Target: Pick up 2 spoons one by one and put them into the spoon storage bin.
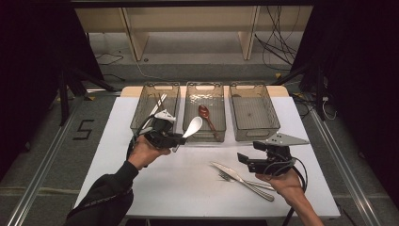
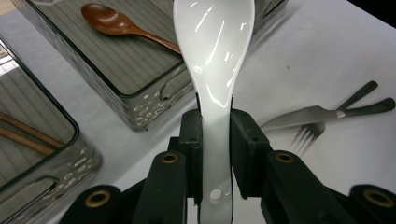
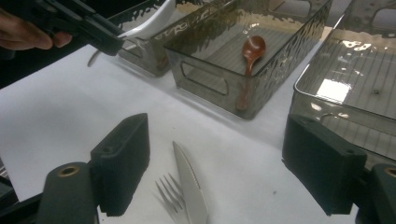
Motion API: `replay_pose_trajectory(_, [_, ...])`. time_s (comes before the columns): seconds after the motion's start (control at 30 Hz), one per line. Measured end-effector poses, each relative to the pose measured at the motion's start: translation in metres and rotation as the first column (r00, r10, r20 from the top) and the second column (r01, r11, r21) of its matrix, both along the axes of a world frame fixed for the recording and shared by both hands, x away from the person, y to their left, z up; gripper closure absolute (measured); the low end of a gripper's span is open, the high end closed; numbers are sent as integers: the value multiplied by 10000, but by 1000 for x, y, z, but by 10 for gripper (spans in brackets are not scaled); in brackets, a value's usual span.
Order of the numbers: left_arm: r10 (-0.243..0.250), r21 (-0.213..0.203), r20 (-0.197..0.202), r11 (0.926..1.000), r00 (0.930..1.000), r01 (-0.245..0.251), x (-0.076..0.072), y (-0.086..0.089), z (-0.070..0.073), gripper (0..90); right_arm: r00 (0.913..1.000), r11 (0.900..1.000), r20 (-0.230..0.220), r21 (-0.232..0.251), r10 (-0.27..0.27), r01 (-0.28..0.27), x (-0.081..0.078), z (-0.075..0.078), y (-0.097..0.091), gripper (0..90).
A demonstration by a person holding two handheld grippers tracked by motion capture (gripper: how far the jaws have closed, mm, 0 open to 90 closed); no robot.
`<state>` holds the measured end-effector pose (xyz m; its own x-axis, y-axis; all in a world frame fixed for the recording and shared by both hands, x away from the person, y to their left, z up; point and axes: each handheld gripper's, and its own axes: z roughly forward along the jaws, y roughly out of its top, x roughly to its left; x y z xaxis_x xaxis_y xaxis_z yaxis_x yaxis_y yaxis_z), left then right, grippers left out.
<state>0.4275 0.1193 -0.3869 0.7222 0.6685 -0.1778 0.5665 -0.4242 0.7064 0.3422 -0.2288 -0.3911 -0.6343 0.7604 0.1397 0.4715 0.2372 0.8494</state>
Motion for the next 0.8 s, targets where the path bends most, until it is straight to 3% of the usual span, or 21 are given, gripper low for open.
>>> replay_pose_trajectory(0.8, [874, -392, 168, 9955, 9960, -867, 59, -21, 13, 751, 10000, 10000, 68, 35, 55, -55, 1, 1, 1, 224])
